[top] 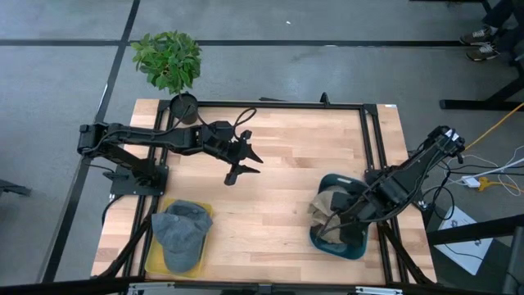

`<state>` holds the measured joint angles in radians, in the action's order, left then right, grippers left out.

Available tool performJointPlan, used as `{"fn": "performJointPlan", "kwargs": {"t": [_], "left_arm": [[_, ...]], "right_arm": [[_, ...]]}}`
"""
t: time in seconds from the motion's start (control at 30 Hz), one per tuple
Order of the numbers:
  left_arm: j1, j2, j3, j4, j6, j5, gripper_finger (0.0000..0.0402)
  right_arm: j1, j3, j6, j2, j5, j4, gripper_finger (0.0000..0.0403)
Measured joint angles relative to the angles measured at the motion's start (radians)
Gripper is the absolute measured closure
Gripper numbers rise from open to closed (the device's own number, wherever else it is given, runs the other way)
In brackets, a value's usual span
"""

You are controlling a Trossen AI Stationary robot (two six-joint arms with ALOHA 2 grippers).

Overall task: Pick & Place hat
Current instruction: Put the brown cap into the blue bin, then return to Home Position

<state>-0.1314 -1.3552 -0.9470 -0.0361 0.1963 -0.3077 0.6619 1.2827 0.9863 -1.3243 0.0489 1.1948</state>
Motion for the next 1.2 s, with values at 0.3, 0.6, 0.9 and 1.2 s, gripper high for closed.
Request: {"fn": "performJointPlan", "kwargs": {"t": [0.3, 0.6, 0.9, 1.2], "left_arm": [[-0.001, 0.0, 0.0, 0.031, -0.076, -0.001, 0.0245], [0.027, 0.061, 0.0, -0.029, -0.008, -0.032, 0.0245], [0.051, 0.21, 0.077, -0.038, 0.019, -0.156, 0.0245], [-0.037, 0.435, 0.315, 0.253, -0.123, -0.198, 0.0245]], "right_arm": [[-0.009, 0.0, 0.289, 0.007, 0.091, 0.023, 0.0128], [0.047, 0.001, -0.127, 0.053, 0.397, 0.014, 0.0128], [0.12, -0.228, -0.54, 0.38, 0.557, -0.387, 0.0127], [-0.024, -0.719, -0.927, 0.775, 0.284, -1.015, 0.0127]]}}
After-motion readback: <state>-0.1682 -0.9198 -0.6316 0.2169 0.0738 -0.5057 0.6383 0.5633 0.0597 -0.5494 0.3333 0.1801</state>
